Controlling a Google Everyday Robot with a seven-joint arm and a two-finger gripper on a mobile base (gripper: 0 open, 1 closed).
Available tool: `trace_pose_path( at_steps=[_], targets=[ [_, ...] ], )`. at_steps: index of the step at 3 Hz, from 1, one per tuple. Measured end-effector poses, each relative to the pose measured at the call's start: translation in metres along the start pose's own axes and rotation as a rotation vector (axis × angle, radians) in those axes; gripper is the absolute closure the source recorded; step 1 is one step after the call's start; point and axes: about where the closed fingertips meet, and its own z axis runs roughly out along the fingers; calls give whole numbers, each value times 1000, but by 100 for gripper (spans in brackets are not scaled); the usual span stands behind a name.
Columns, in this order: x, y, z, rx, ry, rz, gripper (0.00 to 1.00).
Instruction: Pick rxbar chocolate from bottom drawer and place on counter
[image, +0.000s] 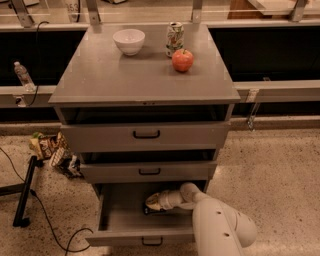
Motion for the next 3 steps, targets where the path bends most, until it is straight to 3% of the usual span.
trace_pose_path(
  at_steps=[1,3],
  targets=[
    [9,1,-12,21,1,29,100],
    [4,-2,-66,136,-16,56,98]
  ],
)
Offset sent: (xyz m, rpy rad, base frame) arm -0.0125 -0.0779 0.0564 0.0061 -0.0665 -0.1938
